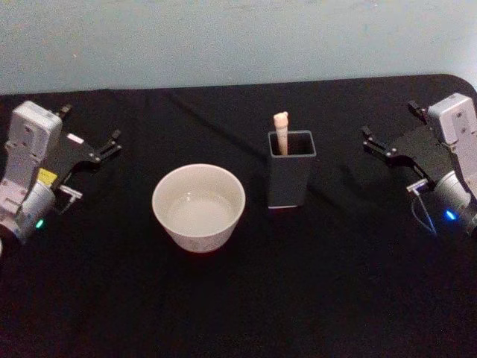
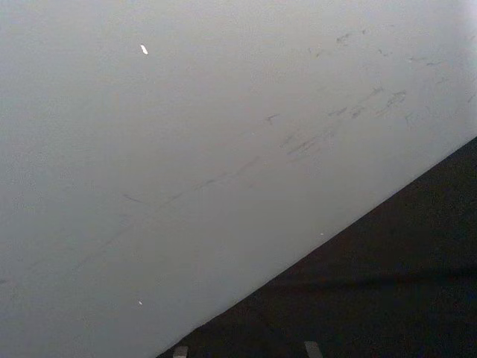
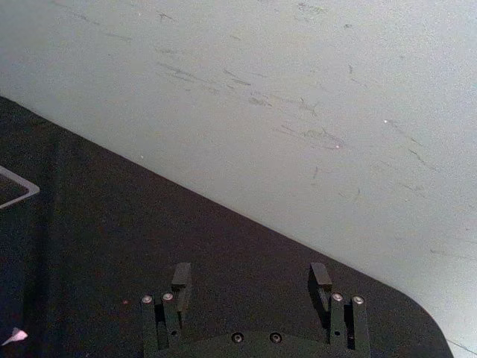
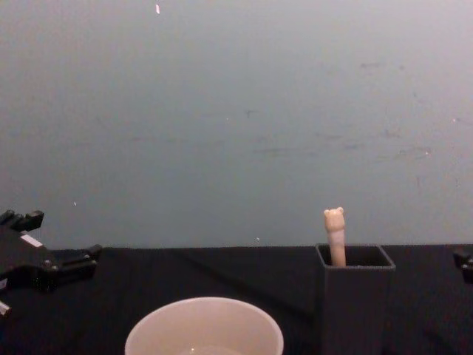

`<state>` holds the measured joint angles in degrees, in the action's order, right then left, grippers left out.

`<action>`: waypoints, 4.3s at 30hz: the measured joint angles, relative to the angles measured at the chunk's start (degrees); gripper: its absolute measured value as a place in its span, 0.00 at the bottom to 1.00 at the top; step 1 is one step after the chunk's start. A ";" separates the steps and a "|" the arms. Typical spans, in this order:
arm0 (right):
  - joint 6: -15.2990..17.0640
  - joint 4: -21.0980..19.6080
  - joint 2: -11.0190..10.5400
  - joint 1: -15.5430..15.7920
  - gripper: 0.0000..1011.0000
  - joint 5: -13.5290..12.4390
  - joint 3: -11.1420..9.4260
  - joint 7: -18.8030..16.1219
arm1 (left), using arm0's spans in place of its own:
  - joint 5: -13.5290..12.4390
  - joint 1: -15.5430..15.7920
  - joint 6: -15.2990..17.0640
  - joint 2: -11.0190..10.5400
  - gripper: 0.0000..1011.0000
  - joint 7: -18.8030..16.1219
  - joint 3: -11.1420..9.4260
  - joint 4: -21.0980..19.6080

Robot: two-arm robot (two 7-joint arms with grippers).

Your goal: Pick up the stirring spoon with one hand, stir inside the cup, then place it back in its original position.

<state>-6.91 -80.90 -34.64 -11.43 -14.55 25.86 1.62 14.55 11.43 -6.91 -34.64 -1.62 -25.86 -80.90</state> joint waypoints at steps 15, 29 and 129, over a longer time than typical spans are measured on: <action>0.00 0.00 -0.01 0.00 0.99 0.00 0.00 0.00 | 0.00 0.00 0.00 0.00 0.99 0.00 0.00 0.00; 0.00 0.00 -0.01 0.00 0.99 0.00 0.00 0.00 | 0.00 0.00 0.00 0.00 0.99 0.00 0.00 0.00; 32.62 -13.34 12.30 -5.06 0.99 -3.33 -0.11 -11.34 | 0.00 0.00 0.00 0.00 0.99 0.00 0.00 0.00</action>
<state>25.72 -94.24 -22.34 -16.49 -17.88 25.75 -9.72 14.55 11.43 -6.91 -34.65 -1.62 -25.86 -80.90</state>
